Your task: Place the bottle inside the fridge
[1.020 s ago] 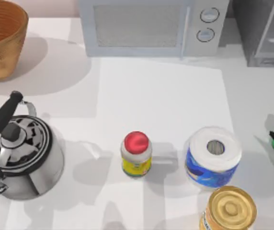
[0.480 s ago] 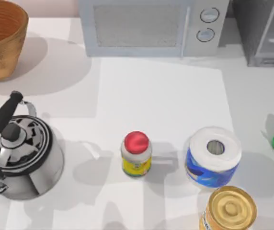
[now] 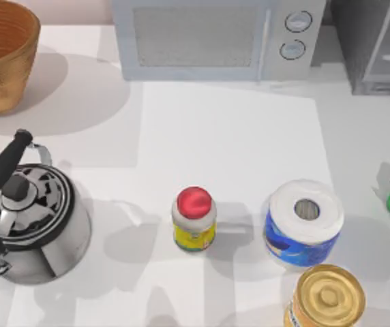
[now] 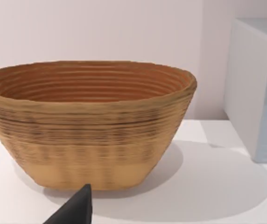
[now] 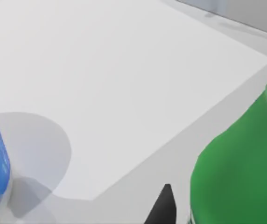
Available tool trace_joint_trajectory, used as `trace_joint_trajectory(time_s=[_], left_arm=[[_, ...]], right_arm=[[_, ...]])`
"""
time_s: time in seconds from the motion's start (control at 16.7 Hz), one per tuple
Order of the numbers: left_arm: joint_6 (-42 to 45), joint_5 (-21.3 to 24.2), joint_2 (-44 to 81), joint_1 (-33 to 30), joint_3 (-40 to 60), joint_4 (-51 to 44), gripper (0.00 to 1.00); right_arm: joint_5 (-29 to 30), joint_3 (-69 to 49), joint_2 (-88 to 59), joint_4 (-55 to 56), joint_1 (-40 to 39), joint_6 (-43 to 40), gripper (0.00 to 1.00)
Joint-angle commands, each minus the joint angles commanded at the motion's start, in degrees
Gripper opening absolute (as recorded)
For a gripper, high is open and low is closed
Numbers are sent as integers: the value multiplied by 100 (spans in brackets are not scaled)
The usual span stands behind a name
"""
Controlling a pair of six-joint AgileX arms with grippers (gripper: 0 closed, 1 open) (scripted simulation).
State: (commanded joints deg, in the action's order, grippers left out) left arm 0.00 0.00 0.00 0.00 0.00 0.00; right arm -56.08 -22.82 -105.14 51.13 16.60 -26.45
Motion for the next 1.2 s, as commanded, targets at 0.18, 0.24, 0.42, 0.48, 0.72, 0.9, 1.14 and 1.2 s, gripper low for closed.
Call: trace_joint_trajectory(time_s=[0.18,0.24,0.42,0.48,0.72,0.9,1.14,1.2], left_arm=[[0,0,0,0,0,0,100],[0,0,0,0,0,0,100],[0,0,0,0,0,0,100],[0,0,0,0,0,0,100],[0,0,0,0,0,0,100],[0,0,0,0,0,0,100],[0,0,0,0,0,0,100],[0,0,0,0,0,0,100]], right_arm=[[-3,-6,3,-14,5,1,1],[-16,-44,19,-80,-21,-23,1],[-203,-301,31,-648,-100,-189,1],[-313,-416,26,-955,-78,-275,1],[-784,-981,182,-2565,347,-902,1],[-1065,-1481,401,-3831,895,-1716,1],[-1293,-1946,594,-5171,1609,-2799,1],[-1338,-2006,617,-5381,1750,-2993,1]])
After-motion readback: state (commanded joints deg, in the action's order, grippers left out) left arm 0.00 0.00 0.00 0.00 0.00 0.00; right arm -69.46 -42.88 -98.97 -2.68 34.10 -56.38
